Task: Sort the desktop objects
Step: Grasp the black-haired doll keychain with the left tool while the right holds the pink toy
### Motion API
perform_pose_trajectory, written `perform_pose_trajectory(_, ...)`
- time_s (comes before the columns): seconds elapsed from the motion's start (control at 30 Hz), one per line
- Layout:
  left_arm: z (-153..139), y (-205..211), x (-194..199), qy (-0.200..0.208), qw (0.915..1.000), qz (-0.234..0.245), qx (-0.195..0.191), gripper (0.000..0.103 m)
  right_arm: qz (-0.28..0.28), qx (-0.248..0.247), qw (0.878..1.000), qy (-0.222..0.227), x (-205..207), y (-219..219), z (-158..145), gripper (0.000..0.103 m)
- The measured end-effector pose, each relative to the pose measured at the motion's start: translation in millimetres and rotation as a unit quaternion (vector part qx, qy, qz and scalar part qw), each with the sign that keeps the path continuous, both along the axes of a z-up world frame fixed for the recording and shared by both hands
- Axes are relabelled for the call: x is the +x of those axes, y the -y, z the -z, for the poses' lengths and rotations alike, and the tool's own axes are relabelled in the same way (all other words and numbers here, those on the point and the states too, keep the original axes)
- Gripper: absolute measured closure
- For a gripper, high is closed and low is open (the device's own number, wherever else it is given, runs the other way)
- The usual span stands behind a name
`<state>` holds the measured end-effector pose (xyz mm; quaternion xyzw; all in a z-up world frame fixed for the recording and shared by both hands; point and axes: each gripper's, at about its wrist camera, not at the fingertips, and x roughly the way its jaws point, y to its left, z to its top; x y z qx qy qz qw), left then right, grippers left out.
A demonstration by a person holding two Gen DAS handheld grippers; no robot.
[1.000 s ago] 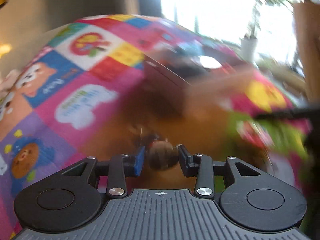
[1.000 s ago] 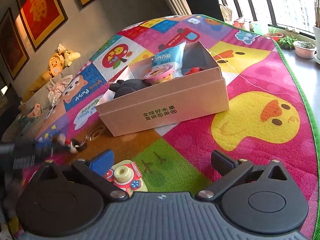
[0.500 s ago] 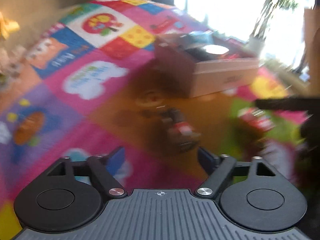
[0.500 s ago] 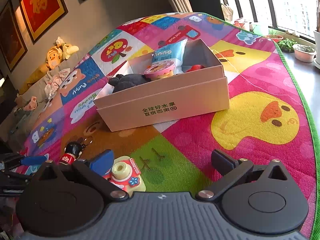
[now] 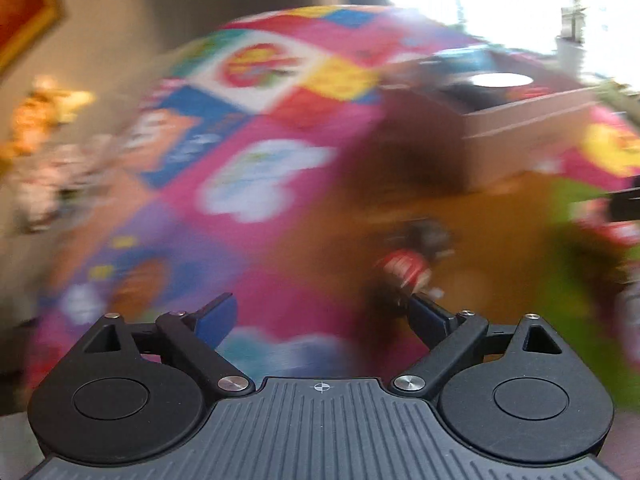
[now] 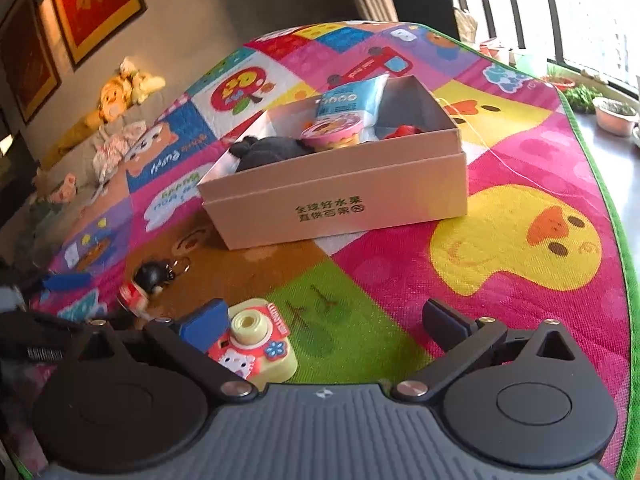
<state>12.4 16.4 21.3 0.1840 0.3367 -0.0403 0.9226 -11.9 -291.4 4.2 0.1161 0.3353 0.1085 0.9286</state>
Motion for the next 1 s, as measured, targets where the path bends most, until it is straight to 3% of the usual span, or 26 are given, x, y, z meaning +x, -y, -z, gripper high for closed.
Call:
perform_pose_trajectory(0.07, -4.5, -15.6, 2.6, 0.008, 0.9989, -0.045, 0.010, 0.007, -0.015, -0.002, 1.000, 0.001, -0.5, -2.3, -0.3, 0.000)
perform_pose_trajectory(0.1, -8.4, -24.7, 3.6, 0.006, 0.9980, -0.062, -0.008, 0.007, -0.020, -0.004, 1.000, 0.001, -0.2, -3.0, -0.7, 0.000)
perform_pose_trajectory(0.17, -18.8, -35.9, 1.7, -0.014, 0.9947, -0.055, -0.085, 0.007, -0.022, -0.007, 1.000, 0.002, -0.4, -4.2, -1.1, 0.000)
perform_pose_trajectory(0.23, -24.4, -35.3, 0.2, -0.048, 0.9820, -0.021, -0.181, 0.006, -0.020, -0.007, 1.000, 0.003, -0.9, -4.2, -1.3, 0.000)
perform_pose_trajectory(0.3, -24.9, -22.2, -1.4, -0.066, 0.9732, 0.009, -0.220, 0.006, -0.015, -0.005, 1.000, 0.006, -1.5, -4.0, -1.7, 0.000)
perform_pose_trajectory(0.47, -10.7, 24.8, 12.5, -0.073, 0.9810, 0.025, -0.178, 0.006, -0.009, -0.001, 1.000, 0.010, -2.4, -2.4, -2.4, 0.000)
perform_pose_trajectory(0.63, -4.2, 37.6, 33.7, -0.062, 0.9803, 0.025, -0.186, 0.008, -0.015, -0.007, 1.000, 0.024, -7.1, -4.6, -4.0, 0.000)
perform_pose_trajectory(0.8, 4.4, 42.0, 38.4, -0.056, 0.9847, 0.031, -0.162, 0.033, -0.067, -0.034, 0.996, 0.052, -17.3, -17.8, -7.8, 0.000)
perform_pose_trajectory(0.93, 1.4, 34.8, 29.4, -0.048, 0.9840, 0.032, -0.168, 0.033, -0.099, -0.081, 0.990, 0.053, -18.3, -37.1, -8.2, 0.000)
perform_pose_trajectory(1.0, -1.6, 31.9, 18.2, -0.045, 0.9838, 0.041, -0.168, 0.033, -0.106, -0.091, 0.989, 0.038, -12.9, -41.8, -6.8, 0.005)
